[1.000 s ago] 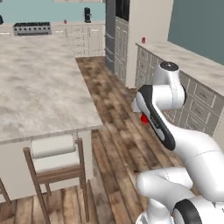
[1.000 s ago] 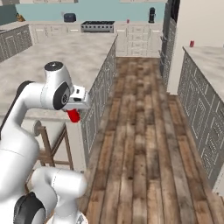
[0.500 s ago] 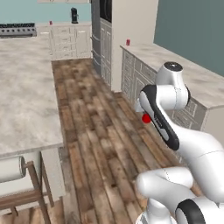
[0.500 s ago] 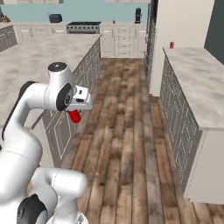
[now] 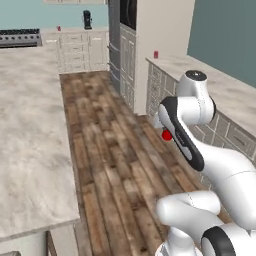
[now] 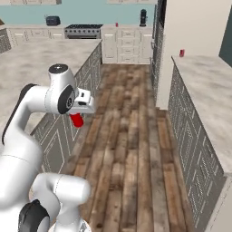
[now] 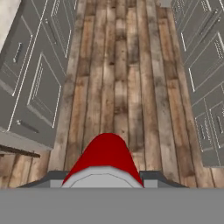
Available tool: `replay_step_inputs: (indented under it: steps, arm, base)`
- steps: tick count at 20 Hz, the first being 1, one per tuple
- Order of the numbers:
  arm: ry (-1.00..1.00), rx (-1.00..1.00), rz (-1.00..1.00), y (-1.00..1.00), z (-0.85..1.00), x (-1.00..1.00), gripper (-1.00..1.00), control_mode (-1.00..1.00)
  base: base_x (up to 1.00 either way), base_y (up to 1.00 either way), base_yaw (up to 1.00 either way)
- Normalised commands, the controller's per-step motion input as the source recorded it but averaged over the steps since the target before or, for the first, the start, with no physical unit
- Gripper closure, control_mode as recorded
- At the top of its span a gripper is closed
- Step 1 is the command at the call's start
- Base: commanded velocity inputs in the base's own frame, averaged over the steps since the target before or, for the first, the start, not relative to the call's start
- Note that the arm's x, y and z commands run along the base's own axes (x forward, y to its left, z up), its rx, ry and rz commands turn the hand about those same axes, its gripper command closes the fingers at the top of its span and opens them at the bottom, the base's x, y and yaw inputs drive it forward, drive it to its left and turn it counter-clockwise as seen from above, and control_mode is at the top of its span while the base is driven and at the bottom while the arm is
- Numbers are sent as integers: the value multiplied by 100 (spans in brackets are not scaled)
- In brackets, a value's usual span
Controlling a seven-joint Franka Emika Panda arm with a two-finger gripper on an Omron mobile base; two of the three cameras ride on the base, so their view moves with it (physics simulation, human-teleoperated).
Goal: Four empty soda cans are scattered around the kitchen. Gather all the cans and cluster them next to the stove for recycling.
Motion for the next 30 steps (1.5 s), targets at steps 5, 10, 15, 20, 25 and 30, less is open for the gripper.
replay_step_inputs:
  steps: [5,10,15,20,25,30]
  arm:
    - [0,0,0,0,0,0,100,100]
    - [0,0,0,0,0,0,100,100]
    - [0,0,0,0,0,0,100,100]
    - [0,0,0,0,0,0,100,100]
    - [0,0,0,0,0,0,100,100]
    - [0,0,0,0,0,0,100,100]
  base:
    - [100,0,3]
    - [100,0,3]
    - [100,0,3]
    - [100,0,1]
    - [100,0,0]
    - [99,-6,-3]
